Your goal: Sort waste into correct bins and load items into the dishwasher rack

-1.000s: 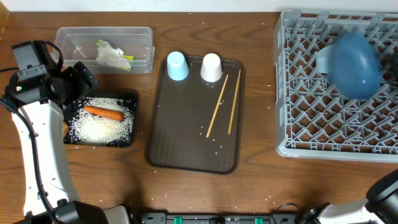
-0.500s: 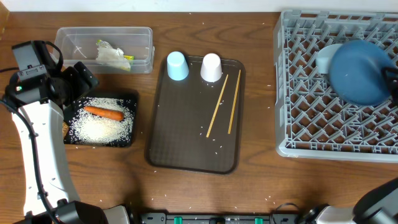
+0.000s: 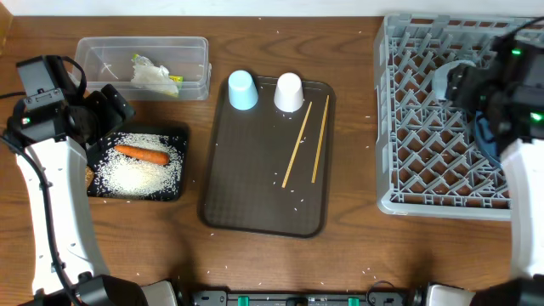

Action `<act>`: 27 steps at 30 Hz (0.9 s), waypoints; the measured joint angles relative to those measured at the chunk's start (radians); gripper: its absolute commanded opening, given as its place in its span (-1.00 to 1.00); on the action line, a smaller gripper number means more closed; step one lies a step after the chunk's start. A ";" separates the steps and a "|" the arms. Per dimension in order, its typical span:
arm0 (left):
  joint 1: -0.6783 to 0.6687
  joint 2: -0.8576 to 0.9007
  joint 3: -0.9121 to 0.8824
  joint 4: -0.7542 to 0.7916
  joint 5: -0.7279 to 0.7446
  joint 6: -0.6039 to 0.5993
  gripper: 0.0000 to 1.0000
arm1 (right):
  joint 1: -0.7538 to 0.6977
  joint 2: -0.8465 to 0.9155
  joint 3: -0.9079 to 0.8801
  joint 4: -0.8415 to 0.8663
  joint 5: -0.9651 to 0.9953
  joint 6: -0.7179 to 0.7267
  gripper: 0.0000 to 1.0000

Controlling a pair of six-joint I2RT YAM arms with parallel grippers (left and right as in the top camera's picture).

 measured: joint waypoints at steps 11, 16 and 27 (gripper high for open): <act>0.000 0.000 0.000 0.000 0.000 0.000 0.96 | -0.005 0.089 0.000 -0.100 0.238 0.050 0.30; 0.000 0.000 0.000 0.000 0.000 0.000 0.96 | -0.044 0.115 0.000 -0.151 0.259 0.054 0.26; 0.000 0.000 0.000 0.000 0.000 0.000 0.96 | -0.100 0.258 0.001 -0.172 0.266 0.073 0.22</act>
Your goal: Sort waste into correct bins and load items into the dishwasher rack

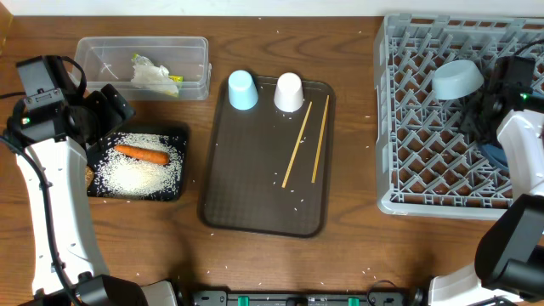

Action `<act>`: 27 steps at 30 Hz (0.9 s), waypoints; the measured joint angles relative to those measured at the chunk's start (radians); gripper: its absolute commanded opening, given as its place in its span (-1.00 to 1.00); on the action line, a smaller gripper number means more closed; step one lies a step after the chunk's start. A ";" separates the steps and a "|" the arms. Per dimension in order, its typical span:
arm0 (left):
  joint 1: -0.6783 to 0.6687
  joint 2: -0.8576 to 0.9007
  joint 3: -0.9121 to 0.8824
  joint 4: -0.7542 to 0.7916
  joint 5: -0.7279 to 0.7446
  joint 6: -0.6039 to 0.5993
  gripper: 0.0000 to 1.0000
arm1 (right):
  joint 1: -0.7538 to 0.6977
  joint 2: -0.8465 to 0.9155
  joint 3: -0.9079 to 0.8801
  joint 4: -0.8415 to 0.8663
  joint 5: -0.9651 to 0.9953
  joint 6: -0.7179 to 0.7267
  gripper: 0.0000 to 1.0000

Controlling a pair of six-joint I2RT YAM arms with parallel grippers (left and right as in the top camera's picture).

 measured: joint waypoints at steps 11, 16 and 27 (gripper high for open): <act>0.000 0.000 0.000 0.000 0.000 0.000 0.96 | -0.018 0.036 0.000 0.025 -0.026 0.013 -0.84; 0.000 0.000 0.000 0.000 0.000 0.000 0.96 | -0.020 0.032 0.014 0.046 -0.023 0.004 -0.98; 0.000 0.000 0.000 0.000 0.000 0.000 0.96 | -0.048 -0.026 0.097 0.015 -0.304 -0.017 -0.98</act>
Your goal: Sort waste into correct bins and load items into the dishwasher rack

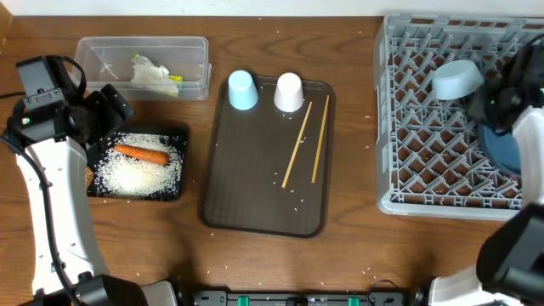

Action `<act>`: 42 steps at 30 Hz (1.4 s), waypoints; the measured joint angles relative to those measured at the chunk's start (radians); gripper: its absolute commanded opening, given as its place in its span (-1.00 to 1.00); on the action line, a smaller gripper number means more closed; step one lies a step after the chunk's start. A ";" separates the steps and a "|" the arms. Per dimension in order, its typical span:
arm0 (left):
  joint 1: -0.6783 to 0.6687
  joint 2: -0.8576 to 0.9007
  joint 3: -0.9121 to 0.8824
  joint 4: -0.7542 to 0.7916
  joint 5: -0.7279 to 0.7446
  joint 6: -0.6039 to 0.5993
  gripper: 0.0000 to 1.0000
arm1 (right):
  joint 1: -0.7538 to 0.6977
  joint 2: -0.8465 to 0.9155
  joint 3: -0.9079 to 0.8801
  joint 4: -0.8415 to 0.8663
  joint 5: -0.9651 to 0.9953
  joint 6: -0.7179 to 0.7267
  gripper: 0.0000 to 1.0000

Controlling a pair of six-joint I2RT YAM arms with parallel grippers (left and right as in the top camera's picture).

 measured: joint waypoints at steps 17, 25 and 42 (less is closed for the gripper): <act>0.000 0.000 0.000 0.000 0.000 0.000 0.96 | -0.140 -0.080 0.020 0.187 -0.924 -0.010 -0.98; 0.000 0.000 0.000 0.000 0.000 0.000 0.96 | -0.141 0.003 0.020 0.192 -1.050 -0.007 -0.98; 0.000 0.000 0.000 0.000 0.000 0.000 0.96 | -0.280 0.048 0.029 0.220 -1.200 0.032 -0.98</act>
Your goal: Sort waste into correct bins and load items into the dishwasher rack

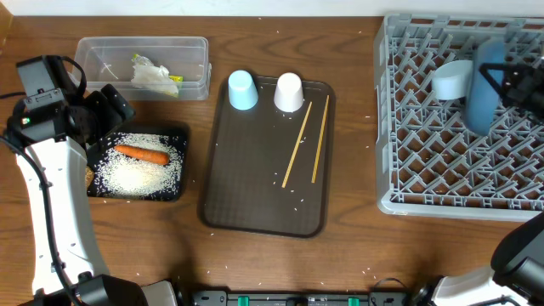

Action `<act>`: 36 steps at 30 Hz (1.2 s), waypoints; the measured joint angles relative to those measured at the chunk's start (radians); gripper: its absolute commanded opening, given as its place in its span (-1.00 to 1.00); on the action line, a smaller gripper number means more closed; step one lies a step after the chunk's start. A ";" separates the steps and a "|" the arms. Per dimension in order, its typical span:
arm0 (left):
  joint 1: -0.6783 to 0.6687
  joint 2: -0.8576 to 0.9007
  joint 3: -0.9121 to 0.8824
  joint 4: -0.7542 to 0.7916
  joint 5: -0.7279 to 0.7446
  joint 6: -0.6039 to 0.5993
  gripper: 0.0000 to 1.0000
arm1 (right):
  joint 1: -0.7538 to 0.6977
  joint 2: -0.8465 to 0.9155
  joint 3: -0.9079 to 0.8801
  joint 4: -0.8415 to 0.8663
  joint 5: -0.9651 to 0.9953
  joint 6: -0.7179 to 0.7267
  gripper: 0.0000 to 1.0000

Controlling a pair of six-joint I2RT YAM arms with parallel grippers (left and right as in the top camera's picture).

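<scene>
The grey dishwasher rack (425,170) fills the right side. A pale grey bowl (449,80) lies in its upper part. Just right of the bowl, a blue plate (479,93) stands on edge over the rack. My right gripper (508,85) is at the plate's right side and seems shut on it. On the brown tray (255,195) stand a blue cup (242,90) and a white cup (289,92), both upside down, beside two chopsticks (297,144). My left gripper (115,106) hovers at the black rice tray (140,170), which holds a carrot (142,154). Its jaws are not readable.
A clear plastic bin (102,53) with crumpled wrapper waste (155,75) stands at the back left. Scattered rice grains dot the wooden table (357,246). The rack's tines rise around the bowl and the plate.
The blue plate lay flat low at the rack's right side. It now stands on edge higher up, next to the bowl, with my right gripper at it. The left arm is unchanged.
My right arm first hung over the rack's upper part, covering the bowl. Then the bowl lay free in the rack and the gripper was lower, by the blue plate. The plate stayed flat one moment more and now is up on edge beside the bowl.
</scene>
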 measured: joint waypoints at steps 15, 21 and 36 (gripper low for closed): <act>0.000 0.000 0.000 0.000 0.000 0.000 0.96 | -0.016 0.003 -0.003 -0.005 -0.109 0.008 -0.98; 0.000 0.000 0.000 0.000 0.000 0.000 0.96 | -0.016 0.003 -0.032 -0.003 -0.100 0.010 -0.98; 0.000 0.000 0.000 0.000 0.000 0.000 0.96 | -0.077 -0.001 -0.037 0.039 -0.056 0.056 -0.97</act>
